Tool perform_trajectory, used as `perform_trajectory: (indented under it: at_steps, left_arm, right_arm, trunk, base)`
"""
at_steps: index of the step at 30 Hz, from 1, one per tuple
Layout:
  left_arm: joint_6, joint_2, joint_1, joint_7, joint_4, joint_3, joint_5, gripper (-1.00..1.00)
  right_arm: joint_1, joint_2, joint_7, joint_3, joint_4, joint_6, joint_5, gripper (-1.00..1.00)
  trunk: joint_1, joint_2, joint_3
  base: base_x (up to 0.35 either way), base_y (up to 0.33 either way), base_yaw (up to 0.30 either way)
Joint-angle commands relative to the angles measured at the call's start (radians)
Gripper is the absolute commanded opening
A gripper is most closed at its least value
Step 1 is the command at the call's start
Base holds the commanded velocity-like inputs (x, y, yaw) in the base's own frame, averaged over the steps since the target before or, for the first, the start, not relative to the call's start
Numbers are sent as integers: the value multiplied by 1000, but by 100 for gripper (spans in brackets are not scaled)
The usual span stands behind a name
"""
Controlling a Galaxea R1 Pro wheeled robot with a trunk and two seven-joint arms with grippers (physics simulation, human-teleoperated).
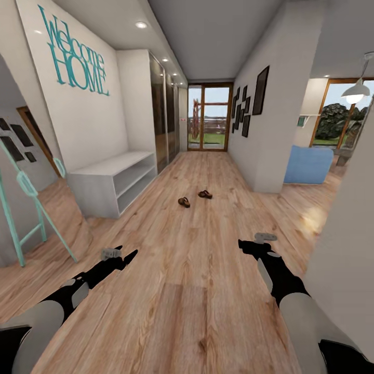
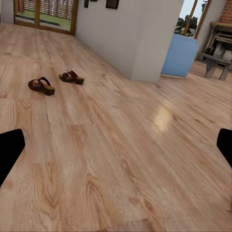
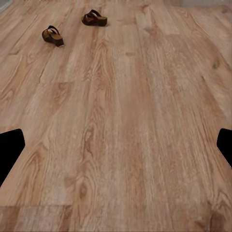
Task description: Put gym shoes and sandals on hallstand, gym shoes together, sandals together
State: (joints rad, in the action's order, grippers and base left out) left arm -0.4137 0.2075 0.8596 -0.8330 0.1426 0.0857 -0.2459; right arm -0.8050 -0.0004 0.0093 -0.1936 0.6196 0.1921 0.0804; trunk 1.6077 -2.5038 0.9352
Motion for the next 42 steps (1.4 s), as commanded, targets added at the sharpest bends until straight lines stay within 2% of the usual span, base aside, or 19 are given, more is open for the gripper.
perform_trajectory:
  at_steps: [1, 17, 42]
  left_arm:
    - [-3, 0, 1, -4, -1, 8, 5, 100]
    - [-2, 0, 1, 2, -1, 8, 5, 100]
    - [-2, 0, 1, 2, -1, 8, 5, 100]
  right_arm:
    - [0, 0, 1, -2, 2, 6, 8, 100]
    - [0, 0, 1, -2, 2, 6, 9, 100]
    - [0, 0, -5, -1, 2, 7, 10, 100]
  trunk:
    - [0, 0, 1]
    - [0, 0, 1]
    - [0, 0, 1]
  base:
    - [345, -149, 0]
    - [345, -131, 0]
    - [349, -7, 0]
